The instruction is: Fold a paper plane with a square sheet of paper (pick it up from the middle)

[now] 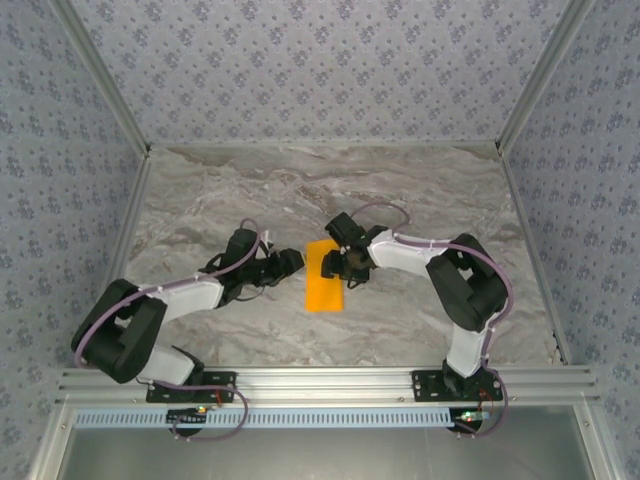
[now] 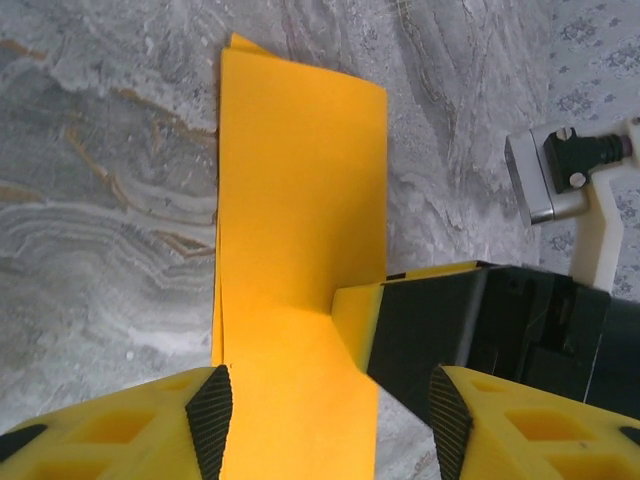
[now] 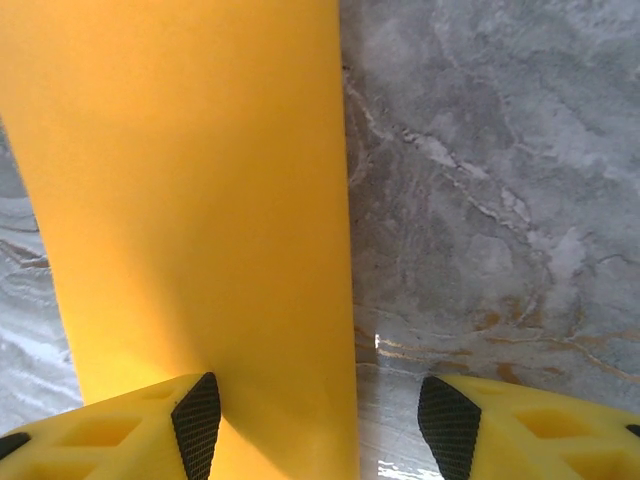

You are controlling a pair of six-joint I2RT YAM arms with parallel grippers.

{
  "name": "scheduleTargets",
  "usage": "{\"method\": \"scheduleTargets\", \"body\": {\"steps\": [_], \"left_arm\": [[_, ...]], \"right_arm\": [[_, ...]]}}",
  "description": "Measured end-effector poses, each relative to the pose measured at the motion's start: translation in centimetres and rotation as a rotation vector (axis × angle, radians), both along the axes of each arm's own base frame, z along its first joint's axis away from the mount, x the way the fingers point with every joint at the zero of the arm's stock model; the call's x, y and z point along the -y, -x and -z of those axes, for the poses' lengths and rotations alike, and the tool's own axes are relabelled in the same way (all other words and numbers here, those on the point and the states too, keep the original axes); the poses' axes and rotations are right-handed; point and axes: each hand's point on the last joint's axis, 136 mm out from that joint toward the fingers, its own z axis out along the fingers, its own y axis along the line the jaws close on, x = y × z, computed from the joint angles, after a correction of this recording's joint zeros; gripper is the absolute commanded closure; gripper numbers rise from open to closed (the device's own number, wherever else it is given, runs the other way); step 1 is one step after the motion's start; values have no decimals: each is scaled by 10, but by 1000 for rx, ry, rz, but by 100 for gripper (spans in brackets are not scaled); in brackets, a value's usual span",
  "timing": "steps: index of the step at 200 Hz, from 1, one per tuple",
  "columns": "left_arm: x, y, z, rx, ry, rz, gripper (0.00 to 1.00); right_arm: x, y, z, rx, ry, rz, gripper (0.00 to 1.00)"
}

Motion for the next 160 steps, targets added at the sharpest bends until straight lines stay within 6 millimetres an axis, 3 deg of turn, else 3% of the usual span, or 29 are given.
{"method": "scheduleTargets", "body": {"steps": [78, 160], "left_arm": [[6, -14, 22, -43, -55, 5, 51], [9, -18, 29, -44, -73, 21, 59]], "right_arm": [[4, 0, 8, -6, 66, 97, 36], [4, -1, 10, -20, 70, 135, 35]]}}
